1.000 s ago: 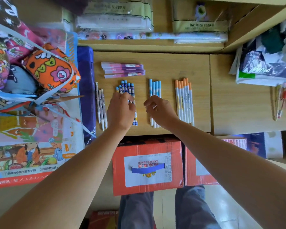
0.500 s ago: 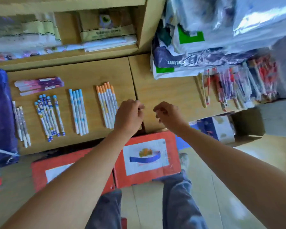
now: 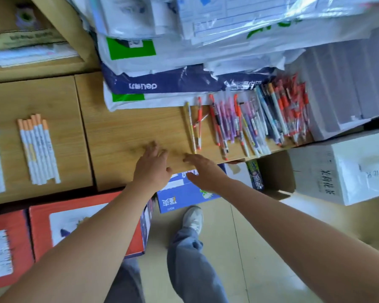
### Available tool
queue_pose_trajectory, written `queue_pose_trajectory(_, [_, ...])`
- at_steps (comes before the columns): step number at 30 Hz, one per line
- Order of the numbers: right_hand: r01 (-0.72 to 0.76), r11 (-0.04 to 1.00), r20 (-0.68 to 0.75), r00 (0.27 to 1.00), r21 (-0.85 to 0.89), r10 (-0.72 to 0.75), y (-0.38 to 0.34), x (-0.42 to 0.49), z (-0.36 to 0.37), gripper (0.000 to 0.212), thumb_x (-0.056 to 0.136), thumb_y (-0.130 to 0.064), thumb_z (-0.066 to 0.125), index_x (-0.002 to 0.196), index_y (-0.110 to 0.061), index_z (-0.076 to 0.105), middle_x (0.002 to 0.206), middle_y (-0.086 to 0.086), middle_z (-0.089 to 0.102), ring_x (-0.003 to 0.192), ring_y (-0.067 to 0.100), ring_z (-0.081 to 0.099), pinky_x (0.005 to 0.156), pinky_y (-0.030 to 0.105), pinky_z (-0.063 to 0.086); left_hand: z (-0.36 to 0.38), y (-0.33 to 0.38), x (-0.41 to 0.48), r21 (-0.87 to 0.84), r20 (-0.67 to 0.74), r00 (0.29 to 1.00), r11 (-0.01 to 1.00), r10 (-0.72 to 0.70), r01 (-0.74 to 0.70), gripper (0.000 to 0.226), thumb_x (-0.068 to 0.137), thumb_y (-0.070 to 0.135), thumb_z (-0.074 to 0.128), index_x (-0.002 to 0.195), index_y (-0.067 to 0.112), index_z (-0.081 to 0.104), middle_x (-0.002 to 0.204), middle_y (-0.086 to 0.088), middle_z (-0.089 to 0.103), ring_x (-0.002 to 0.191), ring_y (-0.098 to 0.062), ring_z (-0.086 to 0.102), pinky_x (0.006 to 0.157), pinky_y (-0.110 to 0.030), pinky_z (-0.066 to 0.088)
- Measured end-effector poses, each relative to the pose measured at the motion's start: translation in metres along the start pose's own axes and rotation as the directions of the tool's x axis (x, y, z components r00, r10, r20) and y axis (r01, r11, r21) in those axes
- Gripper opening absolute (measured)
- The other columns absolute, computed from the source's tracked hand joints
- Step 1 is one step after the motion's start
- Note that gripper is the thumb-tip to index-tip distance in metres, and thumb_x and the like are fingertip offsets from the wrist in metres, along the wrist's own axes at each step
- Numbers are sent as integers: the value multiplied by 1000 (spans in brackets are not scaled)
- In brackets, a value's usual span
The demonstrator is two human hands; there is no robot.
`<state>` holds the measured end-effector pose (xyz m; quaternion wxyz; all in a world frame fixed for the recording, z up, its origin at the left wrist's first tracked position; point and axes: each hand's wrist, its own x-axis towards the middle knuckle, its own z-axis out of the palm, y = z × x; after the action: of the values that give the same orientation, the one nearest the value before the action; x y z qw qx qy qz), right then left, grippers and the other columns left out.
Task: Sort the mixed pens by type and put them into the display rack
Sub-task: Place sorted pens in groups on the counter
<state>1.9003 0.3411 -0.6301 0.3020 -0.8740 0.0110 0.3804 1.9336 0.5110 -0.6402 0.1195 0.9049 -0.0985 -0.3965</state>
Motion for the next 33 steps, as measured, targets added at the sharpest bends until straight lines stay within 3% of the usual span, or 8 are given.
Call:
queue_pose_trajectory(3, [4, 997, -40, 999, 75, -1, 7, 2, -7, 37, 94, -17, 53, 131, -17, 54, 135, 6, 53, 114, 23, 56, 94, 38, 48, 0, 11, 0, 34, 8, 998, 998, -61, 61, 56, 97, 30, 46, 148, 16, 28, 160, -14, 1, 148, -29, 6, 113, -43, 28])
queue_pose_trajectory(7, [-17, 984, -173, 984, 176, 48, 19, 0, -19, 26, 92, -13, 52, 114, -17, 64, 111, 2, 66, 89, 20, 64, 79, 38, 55, -12, 24, 4, 42, -59, 991, 991, -122, 124, 41, 95, 28, 49, 133, 15, 49, 149, -16, 28, 136, -33, 31, 102, -41, 37])
queue_pose_trajectory(11, [-90, 973, -284, 947, 214, 150, 34, -2, -36, 21, 93, -14, 52, 108, -16, 66, 98, 1, 68, 82, 13, 60, 72, 31, 53, -20, 39, 11, 13, -164, 985, 998, -58, 61, 34, 95, 23, 50, 127, 13, 53, 130, -12, 45, 119, -29, 46, 92, -38, 42])
queue_pose_trajectory(16, [-180, 957, -411, 873, 228, 262, 49, -3, -56, 18, 92, -16, 53, 105, -15, 66, 87, 7, 69, 71, 23, 63, 64, 35, 53, -25, 59, 20, -53, -246, 968, 997, 48, -63, 32, 92, 16, 52, 124, 16, 52, 119, -9, 51, 112, -27, 50, 84, -37, 45])
queue_pose_trajectory(21, [-258, 928, -469, 806, 270, 360, 58, 4, -69, 23, 93, -17, 50, 115, -14, 57, 85, 5, 66, 70, 24, 60, 63, 39, 54, -31, 75, 33, -60, -301, 930, 970, 209, -237, 40, 91, 12, 53, 128, 26, 51, 111, -5, 49, 103, -24, 50, 74, -33, 45])
queue_pose_trajectory(27, [-286, 931, -487, 794, 229, 364, 70, 22, -79, 26, 93, -20, 52, 118, -13, 53, 95, 9, 67, 79, 27, 62, 65, 40, 55, -29, 104, 60, 52, -136, 927, 936, 351, -347, 61, 95, 19, 51, 145, 45, 29, 130, -4, 39, 103, -21, 52, 67, -27, 41])
queue_pose_trajectory(30, [-297, 937, -472, 810, 184, 349, 74, 30, -81, 26, 91, -20, 55, 115, -12, 52, 91, 9, 67, 78, 30, 62, 64, 40, 55, -23, 111, 71, 139, -96, 938, 938, 332, -318, 52, 94, 26, 53, 141, 42, 36, 126, -5, 42, 108, -22, 52, 70, -31, 44])
queue_pose_trajectory(33, [-317, 941, -480, 812, 115, 332, 80, 36, -84, 24, 90, -23, 57, 109, -10, 50, 83, 6, 62, 75, 29, 59, 60, 37, 49, -21, 109, 75, 134, -185, 935, 950, 303, -282, 32, 93, 26, 54, 124, 29, 48, 112, -5, 51, 98, -23, 56, 66, -33, 48])
